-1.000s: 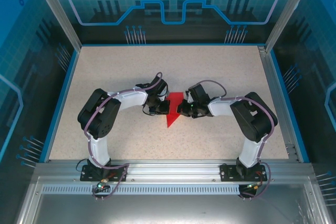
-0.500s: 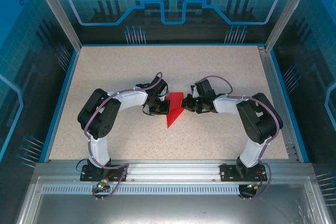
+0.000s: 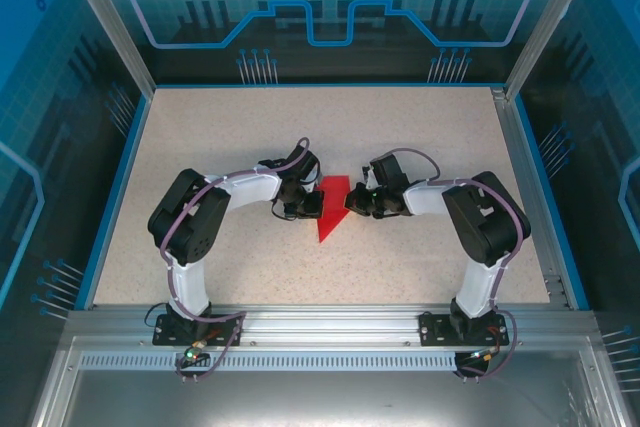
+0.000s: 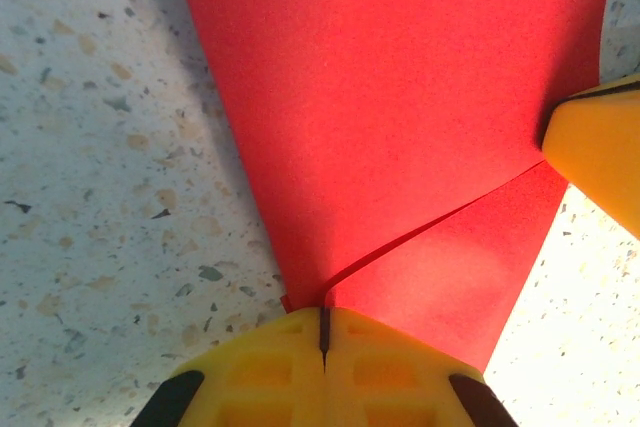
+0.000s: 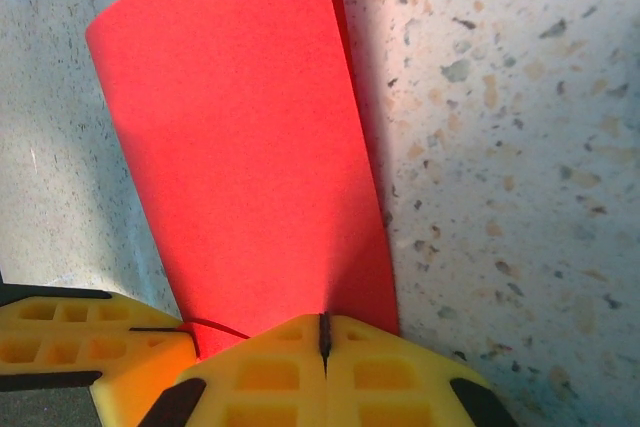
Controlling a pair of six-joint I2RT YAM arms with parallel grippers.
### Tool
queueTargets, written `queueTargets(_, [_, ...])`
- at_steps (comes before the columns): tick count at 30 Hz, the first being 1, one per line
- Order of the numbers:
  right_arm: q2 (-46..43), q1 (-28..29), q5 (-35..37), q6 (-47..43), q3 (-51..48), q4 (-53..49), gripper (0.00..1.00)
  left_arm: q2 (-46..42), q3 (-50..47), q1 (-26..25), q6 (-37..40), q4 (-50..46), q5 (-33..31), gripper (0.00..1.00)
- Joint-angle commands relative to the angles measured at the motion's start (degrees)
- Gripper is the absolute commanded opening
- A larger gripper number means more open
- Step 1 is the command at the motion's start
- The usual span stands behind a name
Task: Fold a paper plane with a square sheet of paper (pick it up from the middle)
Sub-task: Third fold the triangle at the center of the table.
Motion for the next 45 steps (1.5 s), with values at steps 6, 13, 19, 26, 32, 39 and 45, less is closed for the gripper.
queueTargets(6, [-6.7,0.0,0.3,-1.6,-0.6,-4.8,0.06,2.5,0.4,0.0,0.2,-3.5,-0.7,0.00])
queueTargets(13, [-5.0,0.6,-3.6,-1.9,0.3,-2.4,0.07,2.7,0.8,0.0,0.3,-3.5,-0.6,0.00])
queueTargets(19, [0.0,0.6,-0.9,-1.0,-0.2,-2.5,0.05,2.5,0.6,0.0,0.5,-3.5,-0.7,0.00])
queueTargets(26, [1.1,0.8,-0.3,-0.9,-0.2,-3.8,0.04,2.2,0.2,0.1,0.5,-3.4,-0.7,0.00])
queueTargets(32, [-6.4,3.3,0.7,-1.9,0.9,-7.5,0.06,2.3,0.6,0.0,0.7,-3.5,-0.8,0.00])
queueTargets(39, [-3.6,5.4,-1.0,0.5,2.2,-3.8,0.06,2.2,0.8,0.1,0.4,-3.7,-0.9,0.00])
queueTargets(45, [-0.2,5.6,0.2,0.6,1.6,-3.6,0.04,2.1,0.7,0.1,0.5,-3.8,-0.8,0.00])
